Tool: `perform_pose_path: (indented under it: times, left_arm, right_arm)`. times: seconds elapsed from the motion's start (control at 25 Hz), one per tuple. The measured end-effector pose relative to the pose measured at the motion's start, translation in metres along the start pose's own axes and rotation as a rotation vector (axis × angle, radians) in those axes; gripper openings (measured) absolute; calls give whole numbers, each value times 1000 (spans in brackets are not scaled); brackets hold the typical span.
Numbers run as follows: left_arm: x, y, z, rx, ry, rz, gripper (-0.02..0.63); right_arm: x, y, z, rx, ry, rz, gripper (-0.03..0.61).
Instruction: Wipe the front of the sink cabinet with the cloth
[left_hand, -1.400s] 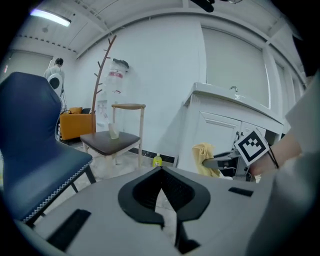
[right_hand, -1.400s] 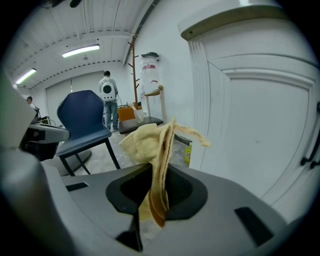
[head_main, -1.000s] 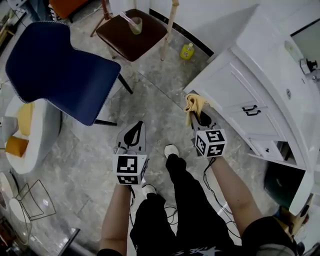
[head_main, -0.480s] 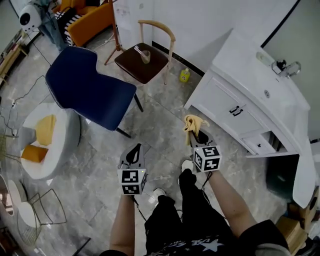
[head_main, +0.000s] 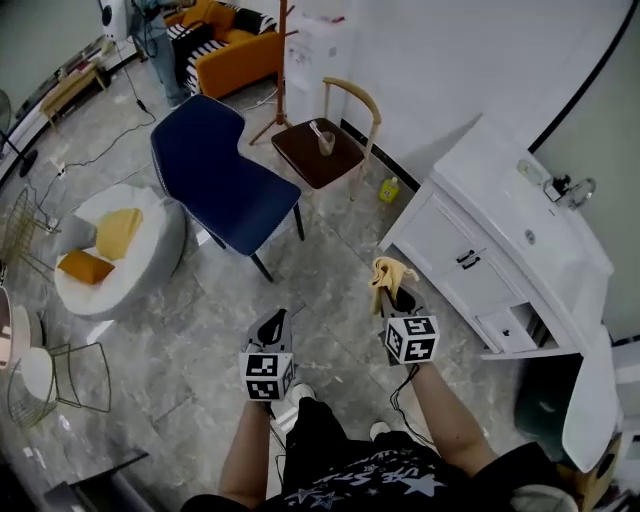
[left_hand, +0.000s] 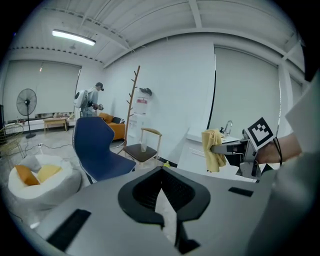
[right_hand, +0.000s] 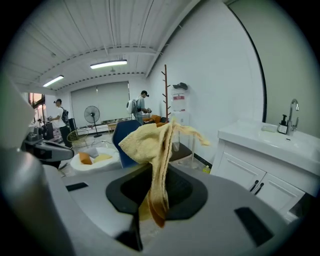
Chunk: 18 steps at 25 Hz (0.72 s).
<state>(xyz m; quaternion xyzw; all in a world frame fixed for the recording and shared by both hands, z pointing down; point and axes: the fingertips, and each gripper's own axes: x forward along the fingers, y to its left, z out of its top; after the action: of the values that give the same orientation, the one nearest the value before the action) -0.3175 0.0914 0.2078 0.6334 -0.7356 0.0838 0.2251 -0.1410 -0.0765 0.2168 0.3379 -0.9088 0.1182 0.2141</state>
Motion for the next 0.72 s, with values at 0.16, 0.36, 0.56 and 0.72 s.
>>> perform_pose_path:
  times: [0.16,0.36,0.56,0.72]
  left_arm:
    - [-32,-41,-1,9,-11,41,17]
    - [-63,-111,-5,16,-24,53,17]
    - [-92,-166,-17,29,-58,62,17]
    - [-109,-212,-30,28,-60,68,17]
  right_arm:
    - [-44,-11,3,-23,-13,45,80]
    - [-100,-36,1,-31,-44,77,80]
    - [-152,-49,-12,-42,-69,120,78]
    - [-191,-63,-31,-49,-76,158,78]
